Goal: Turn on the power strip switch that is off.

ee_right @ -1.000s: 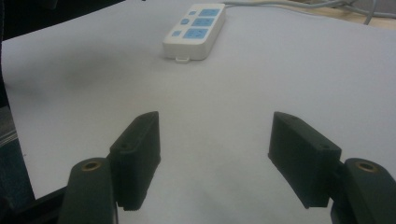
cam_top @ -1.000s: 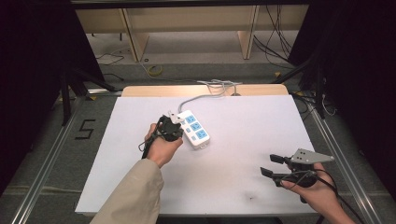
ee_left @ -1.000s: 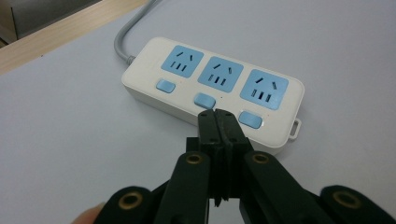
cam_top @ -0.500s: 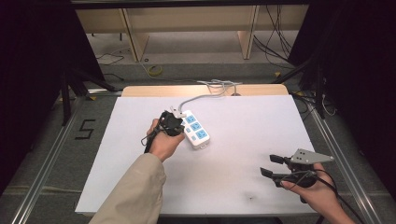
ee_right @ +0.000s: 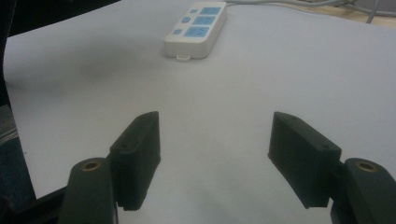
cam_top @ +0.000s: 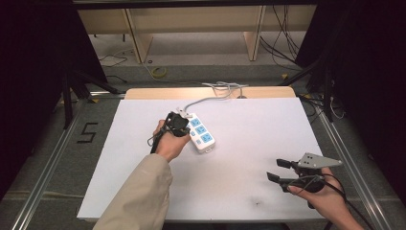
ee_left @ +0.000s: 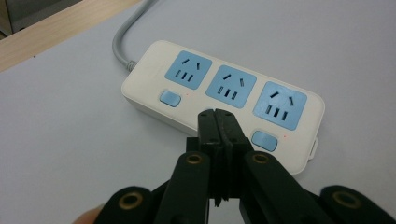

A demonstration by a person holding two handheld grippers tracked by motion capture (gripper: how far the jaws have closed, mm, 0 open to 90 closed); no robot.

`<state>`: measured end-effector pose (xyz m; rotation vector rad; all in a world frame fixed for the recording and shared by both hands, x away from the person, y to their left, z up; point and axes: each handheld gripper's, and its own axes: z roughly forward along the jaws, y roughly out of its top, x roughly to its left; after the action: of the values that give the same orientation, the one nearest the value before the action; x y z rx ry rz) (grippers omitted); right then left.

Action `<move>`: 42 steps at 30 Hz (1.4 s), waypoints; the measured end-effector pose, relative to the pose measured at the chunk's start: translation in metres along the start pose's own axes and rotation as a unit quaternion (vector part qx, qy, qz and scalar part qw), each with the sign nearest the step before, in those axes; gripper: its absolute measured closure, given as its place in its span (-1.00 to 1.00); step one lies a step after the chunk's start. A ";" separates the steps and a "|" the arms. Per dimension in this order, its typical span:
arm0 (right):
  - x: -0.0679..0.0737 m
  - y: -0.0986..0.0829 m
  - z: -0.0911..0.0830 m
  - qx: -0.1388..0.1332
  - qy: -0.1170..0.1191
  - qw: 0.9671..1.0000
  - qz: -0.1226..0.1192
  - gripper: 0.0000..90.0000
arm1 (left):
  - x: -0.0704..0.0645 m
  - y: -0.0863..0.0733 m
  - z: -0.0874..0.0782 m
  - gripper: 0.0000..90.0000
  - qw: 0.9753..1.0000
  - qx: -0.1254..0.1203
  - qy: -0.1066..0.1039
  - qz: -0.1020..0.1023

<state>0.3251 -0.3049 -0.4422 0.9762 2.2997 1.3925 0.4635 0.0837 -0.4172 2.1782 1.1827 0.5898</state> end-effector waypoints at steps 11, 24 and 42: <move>0.000 0.000 0.000 0.000 -0.001 1.000 0.002 -0.24 | 0.001 0.005 0.009 1.00 1.000 0.011 -0.001 -0.001; -0.001 -0.001 0.000 0.001 -0.001 1.000 0.001 -0.24 | 0.001 0.014 0.016 1.00 1.000 0.021 0.000 0.003; -0.002 -0.001 0.000 0.001 0.000 1.000 0.001 -0.24 | 0.001 0.018 0.029 1.00 0.999 0.042 -0.004 0.007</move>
<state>0.3261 -0.3062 -0.4434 0.9793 2.3016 1.3901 0.4929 0.0689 -0.4263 2.2588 1.2103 0.5464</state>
